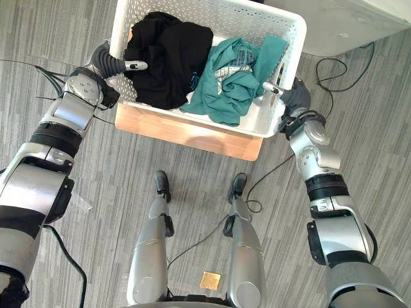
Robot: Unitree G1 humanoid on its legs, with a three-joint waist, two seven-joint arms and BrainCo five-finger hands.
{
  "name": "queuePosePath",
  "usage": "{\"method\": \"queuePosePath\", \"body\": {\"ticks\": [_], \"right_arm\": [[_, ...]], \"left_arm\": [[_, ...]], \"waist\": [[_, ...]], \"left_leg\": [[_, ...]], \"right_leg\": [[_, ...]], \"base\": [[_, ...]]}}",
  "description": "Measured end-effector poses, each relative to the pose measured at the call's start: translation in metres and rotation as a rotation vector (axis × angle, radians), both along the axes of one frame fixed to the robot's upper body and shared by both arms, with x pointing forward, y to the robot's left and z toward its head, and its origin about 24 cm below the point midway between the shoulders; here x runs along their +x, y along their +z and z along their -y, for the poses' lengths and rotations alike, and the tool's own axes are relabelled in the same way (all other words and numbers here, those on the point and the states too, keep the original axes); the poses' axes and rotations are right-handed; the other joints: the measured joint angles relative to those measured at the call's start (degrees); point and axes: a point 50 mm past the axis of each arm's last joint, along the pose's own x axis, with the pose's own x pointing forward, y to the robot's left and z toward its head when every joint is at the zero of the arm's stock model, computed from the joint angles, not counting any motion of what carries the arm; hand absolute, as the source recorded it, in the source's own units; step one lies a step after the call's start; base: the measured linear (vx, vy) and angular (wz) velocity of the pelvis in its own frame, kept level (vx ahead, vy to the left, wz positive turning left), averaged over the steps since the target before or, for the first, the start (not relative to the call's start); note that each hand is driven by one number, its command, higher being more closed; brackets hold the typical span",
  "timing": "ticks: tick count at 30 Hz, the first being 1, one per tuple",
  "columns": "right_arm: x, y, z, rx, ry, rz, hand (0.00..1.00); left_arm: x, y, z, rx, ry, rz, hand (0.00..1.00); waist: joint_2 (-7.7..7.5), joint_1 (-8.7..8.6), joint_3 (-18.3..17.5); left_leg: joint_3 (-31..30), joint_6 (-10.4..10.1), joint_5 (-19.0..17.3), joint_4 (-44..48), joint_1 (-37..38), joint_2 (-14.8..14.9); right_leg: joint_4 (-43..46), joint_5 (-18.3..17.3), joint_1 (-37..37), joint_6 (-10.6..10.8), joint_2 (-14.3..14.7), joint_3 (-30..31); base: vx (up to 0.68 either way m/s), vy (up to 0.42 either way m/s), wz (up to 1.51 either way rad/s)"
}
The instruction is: Pick up the laundry basket with both hands and put the clothes into the washing machine.
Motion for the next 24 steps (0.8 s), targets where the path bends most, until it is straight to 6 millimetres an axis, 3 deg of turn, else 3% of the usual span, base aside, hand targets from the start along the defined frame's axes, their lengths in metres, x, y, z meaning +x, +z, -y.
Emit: {"method": "queuePosePath", "body": {"ticks": [7, 13, 14, 15, 24], "right_arm": [[0.023, 0.036, -0.018, -0.128, 0.013, -0.031, 0.00], [0.034, 0.045, -0.028, -0.271, 0.007, -0.086, 0.00], [0.034, 0.045, -0.028, -0.281, 0.003, -0.088, 0.00], [0.035, 0.047, -0.027, -0.295, -0.006, -0.092, 1.00], [0.036, 0.054, -0.022, -0.352, -0.085, -0.095, 1.00]], "left_arm": [[0.001, 0.014, -0.011, -0.102, 0.049, 0.005, 0.00], [0.002, 0.015, -0.013, -0.158, 0.066, -0.001, 0.00], [0.002, 0.016, -0.014, -0.162, 0.067, 0.000, 1.00], [0.002, 0.015, -0.013, -0.162, 0.065, -0.001, 1.00], [0.002, 0.020, -0.009, -0.141, 0.066, 0.017, 1.00]], "waist": [[0.00, -0.69, 0.00], [-0.01, -1.20, 0.00], [-0.01, -1.18, 0.00], [-0.01, -1.10, 0.00], [-0.01, -0.80, 0.00]], "left_leg": [[0.03, -0.24, 0.41, 0.32, -1.18, 0.85], [-0.46, -0.20, 0.47, 1.02, -1.67, 0.85], [-0.56, -0.20, 0.47, 1.10, -1.76, 0.85], [-0.71, -0.20, 0.46, 1.28, -1.95, 0.85], [-1.34, -0.14, 0.40, 2.63, -3.48, 0.95]], "right_leg": [[-0.65, 0.85, -0.83, -0.16, 0.86, 0.18], [-0.67, 1.15, -0.83, -0.36, 0.90, -0.25], [-0.67, 1.16, -0.83, -0.36, 0.91, -0.27], [-0.68, 1.16, -0.84, -0.37, 0.94, -0.32], [-2.41, 2.45, -0.84, -0.58, 1.28, -0.54]], "base": [[-0.02, -0.006, -0.04], [-0.01, 0.002, 0.01], [-0.03, 0.008, 0.05], [-0.04, 0.010, 0.05], [-0.03, 0.010, 0.00]]}}
